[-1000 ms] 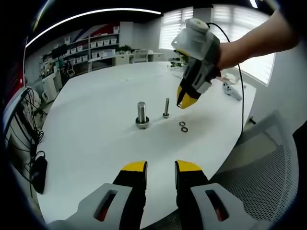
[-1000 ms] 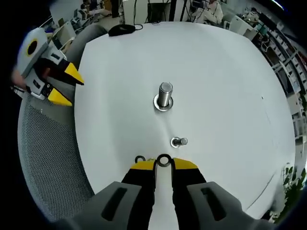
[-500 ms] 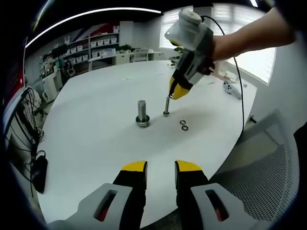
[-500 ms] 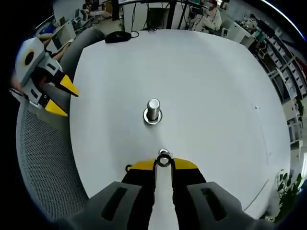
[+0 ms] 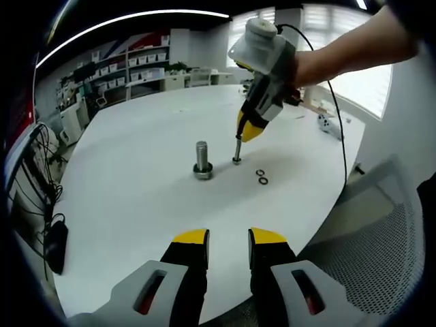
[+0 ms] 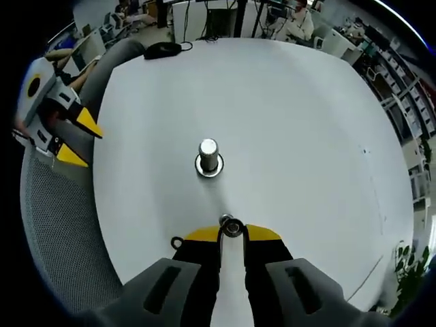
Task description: Place the washer onto the threaded stud by aligning its center hole with the stud, sliding it down to the base, and recovering from edge contact or off-axis alignment until the washer reaches the visible bottom stop.
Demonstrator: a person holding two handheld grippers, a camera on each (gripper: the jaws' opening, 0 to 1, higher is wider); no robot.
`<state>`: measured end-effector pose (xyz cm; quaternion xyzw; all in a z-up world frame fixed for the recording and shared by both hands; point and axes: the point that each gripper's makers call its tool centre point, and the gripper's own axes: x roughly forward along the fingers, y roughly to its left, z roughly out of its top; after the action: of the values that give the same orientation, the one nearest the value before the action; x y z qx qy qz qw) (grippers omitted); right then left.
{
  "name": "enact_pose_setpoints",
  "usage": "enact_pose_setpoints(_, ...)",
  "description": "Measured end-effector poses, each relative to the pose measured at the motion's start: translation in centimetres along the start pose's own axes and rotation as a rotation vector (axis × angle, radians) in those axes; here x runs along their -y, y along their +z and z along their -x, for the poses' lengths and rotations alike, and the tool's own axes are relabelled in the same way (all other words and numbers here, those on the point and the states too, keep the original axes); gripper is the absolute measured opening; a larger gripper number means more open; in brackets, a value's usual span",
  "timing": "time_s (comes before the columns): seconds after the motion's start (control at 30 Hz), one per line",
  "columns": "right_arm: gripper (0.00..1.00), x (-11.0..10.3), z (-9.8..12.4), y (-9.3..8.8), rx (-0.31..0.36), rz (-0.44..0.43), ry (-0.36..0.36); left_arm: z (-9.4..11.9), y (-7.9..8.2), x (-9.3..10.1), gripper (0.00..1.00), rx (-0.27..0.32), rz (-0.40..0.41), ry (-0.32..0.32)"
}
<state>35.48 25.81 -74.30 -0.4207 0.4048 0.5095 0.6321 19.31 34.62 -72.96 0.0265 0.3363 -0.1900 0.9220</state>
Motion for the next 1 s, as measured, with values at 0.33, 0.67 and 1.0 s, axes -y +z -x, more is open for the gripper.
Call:
enact_pose_setpoints(0.33, 0.14, -0.1, -1.8, -0.4, -0.04, 0.03, 0.028, 0.0, 0.0, -0.1, 0.21, -0.002, 0.004, 0.004)
enact_pose_setpoints(0.67, 0.14, 0.1, -3.8, -0.9, -0.085, 0.026, 0.056, 0.0, -0.2, -0.1, 0.2, -0.011, 0.005, 0.004)
enact_pose_setpoints(1.0, 0.15, 0.1, -4.7, -1.3, -0.104, 0.032, 0.062, -0.1, -0.3, -0.1, 0.2, -0.016, 0.01, 0.003)
